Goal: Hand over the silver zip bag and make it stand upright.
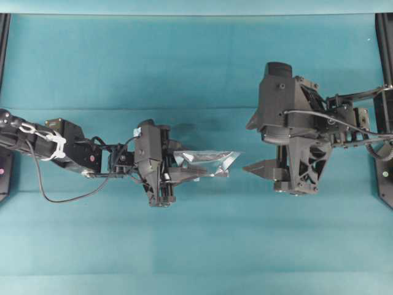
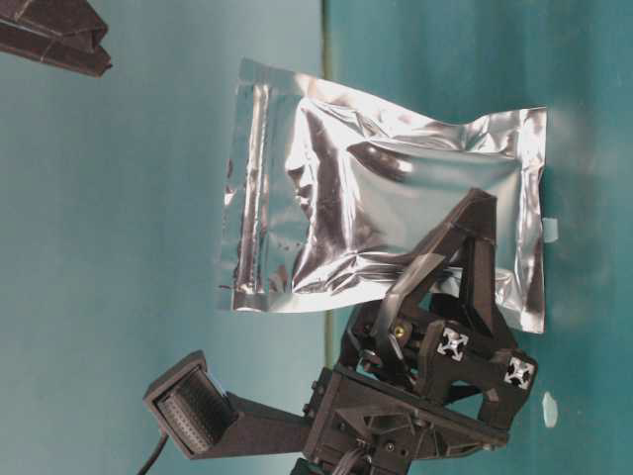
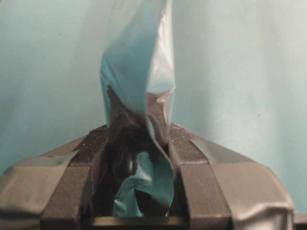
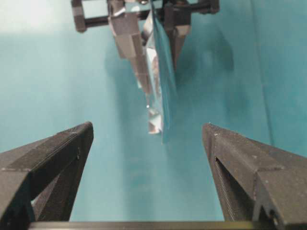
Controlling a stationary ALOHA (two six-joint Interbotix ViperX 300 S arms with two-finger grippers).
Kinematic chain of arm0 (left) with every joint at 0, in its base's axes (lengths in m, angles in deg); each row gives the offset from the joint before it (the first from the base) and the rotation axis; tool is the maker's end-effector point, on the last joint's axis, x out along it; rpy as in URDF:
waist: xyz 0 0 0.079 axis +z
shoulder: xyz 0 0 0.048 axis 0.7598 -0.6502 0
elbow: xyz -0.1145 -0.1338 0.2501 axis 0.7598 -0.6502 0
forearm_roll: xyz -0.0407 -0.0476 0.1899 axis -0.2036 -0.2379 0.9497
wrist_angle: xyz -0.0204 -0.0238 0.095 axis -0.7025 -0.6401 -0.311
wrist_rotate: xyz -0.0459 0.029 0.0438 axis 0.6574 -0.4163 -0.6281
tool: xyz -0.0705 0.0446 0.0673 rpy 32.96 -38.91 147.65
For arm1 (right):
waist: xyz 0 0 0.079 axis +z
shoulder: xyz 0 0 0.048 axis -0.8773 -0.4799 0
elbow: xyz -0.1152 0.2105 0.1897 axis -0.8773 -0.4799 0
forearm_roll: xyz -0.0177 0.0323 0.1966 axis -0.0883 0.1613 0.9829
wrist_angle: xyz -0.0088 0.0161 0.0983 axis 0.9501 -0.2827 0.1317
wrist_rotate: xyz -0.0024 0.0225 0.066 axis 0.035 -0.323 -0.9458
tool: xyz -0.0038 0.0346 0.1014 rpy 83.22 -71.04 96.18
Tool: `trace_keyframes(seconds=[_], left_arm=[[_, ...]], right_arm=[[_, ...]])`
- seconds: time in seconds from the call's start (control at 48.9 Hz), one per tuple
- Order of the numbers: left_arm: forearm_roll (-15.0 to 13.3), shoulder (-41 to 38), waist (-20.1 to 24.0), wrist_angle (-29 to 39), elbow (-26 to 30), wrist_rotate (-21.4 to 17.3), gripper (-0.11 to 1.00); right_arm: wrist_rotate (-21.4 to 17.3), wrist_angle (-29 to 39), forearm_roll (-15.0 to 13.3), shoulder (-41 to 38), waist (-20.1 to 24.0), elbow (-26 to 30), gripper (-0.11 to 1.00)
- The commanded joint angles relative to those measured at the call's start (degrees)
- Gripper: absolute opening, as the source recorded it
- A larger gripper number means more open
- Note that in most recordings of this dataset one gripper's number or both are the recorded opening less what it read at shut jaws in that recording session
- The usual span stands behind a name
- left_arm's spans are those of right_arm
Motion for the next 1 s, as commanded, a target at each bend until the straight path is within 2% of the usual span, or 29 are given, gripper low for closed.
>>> trace_keyframes(seconds=[0.0,0.205,0.982], left_arm=[[0.18,0.53,-0.79,-0.18,0.44,0.09,0.28],[0.18,0.53,-0.79,-0.18,0.44,0.09,0.28],[0.18,0.53,-0.97,-0.09,0.44,0.09,0.28]], right_arm=[[-0.7,-0.26,0.0,1.05,0.26,0.62,0.91],[-1.67,-0.26,0.09,1.05,0.26,0.44,0.91],[-1.58,-0.26,0.09,1.67,0.44,-0.18,0.91]])
